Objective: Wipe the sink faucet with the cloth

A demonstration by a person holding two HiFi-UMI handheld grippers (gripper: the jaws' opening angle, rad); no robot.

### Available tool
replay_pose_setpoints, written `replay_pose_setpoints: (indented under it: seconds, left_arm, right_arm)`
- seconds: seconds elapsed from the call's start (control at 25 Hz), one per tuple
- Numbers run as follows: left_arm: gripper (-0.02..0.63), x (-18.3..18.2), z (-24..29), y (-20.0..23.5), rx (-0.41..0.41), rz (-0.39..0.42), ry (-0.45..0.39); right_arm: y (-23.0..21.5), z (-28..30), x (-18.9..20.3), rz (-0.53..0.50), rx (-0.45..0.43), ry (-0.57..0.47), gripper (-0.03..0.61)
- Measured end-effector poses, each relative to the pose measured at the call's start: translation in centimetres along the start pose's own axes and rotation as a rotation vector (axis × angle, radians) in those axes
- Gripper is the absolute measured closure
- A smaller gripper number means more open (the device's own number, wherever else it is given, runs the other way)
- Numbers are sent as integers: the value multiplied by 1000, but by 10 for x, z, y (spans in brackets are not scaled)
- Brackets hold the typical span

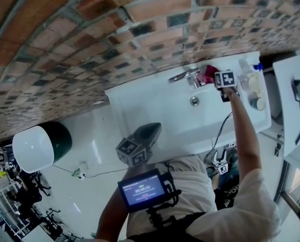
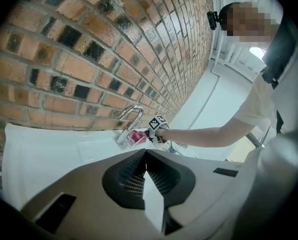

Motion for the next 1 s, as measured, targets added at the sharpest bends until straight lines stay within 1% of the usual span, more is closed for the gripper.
replay_pose_setpoints:
  seconds: [0.04,0.08,0.12,0.2,0.24,0.32,0.36,0.44,0.52,0.64,0.76,0.92,1.0]
  left_arm:
    - [626,0,0,1,0,2,-1]
    - [626,-1,-1,2,2,4,-2]
    - [626,-2,-2,4,4,6,-5]
    - [626,-8,-5,8,9,13,-15]
    - [626,-9,-7,11,12,14,-23]
    - [626,-9,-12,16,19,12,-39]
    - [626,-10,-15,17,24,12,-45]
    - [626,-13,-21,17,40,15,-56]
    - [626,-16,-27,16,60,26,-61]
    - [626,-23,-37,15,90,50,-65]
    - [626,-26,-48,15,115,63,-70]
    - [626,-31,-53,19,153,73,-77]
    - [626,-33,-57,24,158,84,-74]
  right_arm:
    - [-10,-13,9,-22,61,-3,531]
    - [-13,-26,17,-40,75,-31,531]
    - [-11,-40,22,-53,62,-88,531]
    - [-5,-81,24,-60,61,-259,531]
    - [-3,-107,25,-37,76,-350,531]
    - [2,-160,27,44,109,-524,531]
    - [1,-180,30,83,128,-586,531]
    - [-4,-209,40,145,155,-662,531]
    - [-2,-234,55,173,159,-699,531]
    - [15,-264,76,157,137,-725,529]
    - [48,-285,99,80,80,-743,529]
    - [94,-312,124,-38,-34,-776,529]
    - [114,-319,132,-79,-58,-751,529]
Point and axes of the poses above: the fingertips, and each gripper's own axes: z forward along the fingers, y to its left, x out of its underside, the point moved 6 cm from there along -z, backward along the fingers, and after that the axes turned 8 degrees about z, right-handed, at the moved point
